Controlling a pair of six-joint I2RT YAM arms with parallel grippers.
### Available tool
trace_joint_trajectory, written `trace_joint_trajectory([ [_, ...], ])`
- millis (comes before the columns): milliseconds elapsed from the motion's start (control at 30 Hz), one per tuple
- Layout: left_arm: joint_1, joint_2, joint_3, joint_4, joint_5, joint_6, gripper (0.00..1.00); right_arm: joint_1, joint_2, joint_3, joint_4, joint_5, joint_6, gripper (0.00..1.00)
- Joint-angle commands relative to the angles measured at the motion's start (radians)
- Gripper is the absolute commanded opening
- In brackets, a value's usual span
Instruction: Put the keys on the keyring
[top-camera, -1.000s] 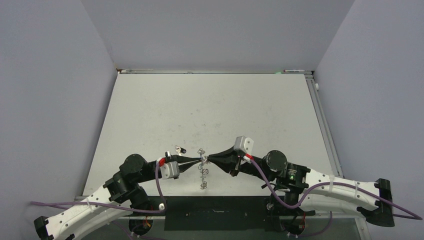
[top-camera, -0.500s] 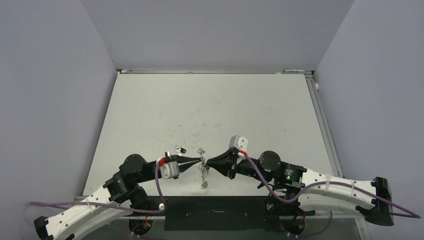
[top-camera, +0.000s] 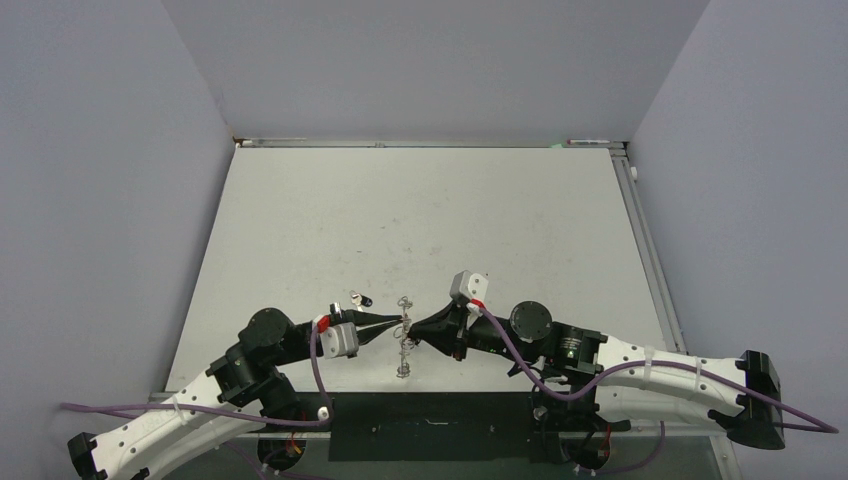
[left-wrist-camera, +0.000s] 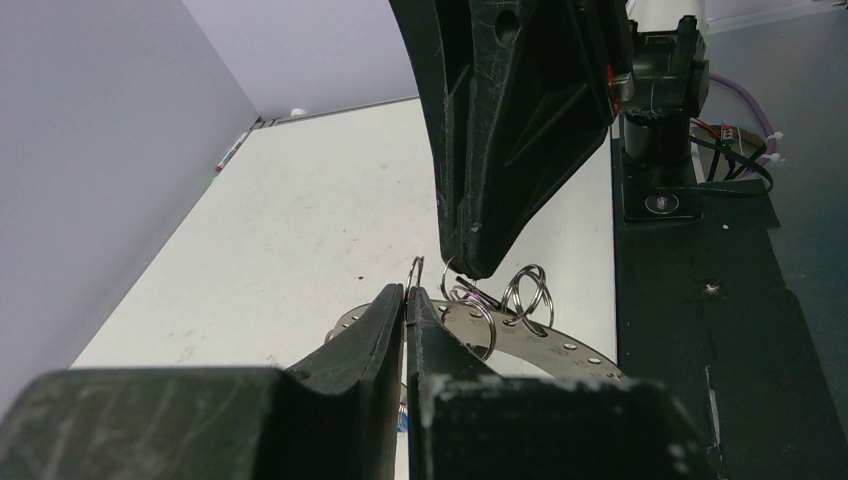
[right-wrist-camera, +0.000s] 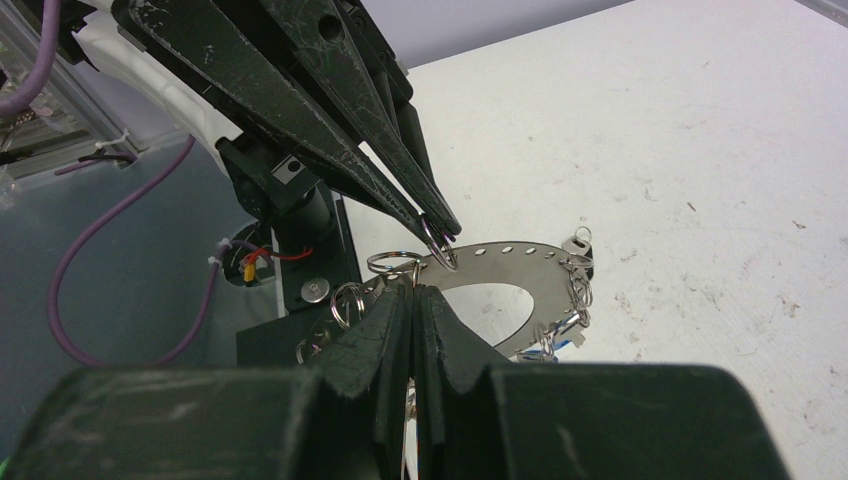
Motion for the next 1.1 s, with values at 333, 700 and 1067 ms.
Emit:
trace_joint_trajectory([
  [333,-0.006,-0.003,0.012,0.072,-0.003,0.001,0.0,-0.006,-0.013,0.057,0.069,-0.017,-0.019,0.05],
  [700,-0.006,-0.005,0.012,0.072,-0.001,0.001,0.0,-0.005,0.013,0.064,0.067,0.058,-0.013,0.05],
  [1067,-0.006,-0.008,0.012,0.071,-0.001,0.003,0.0,-0.006,0.014,0.069,0.066,0.086,-0.002,0.05],
])
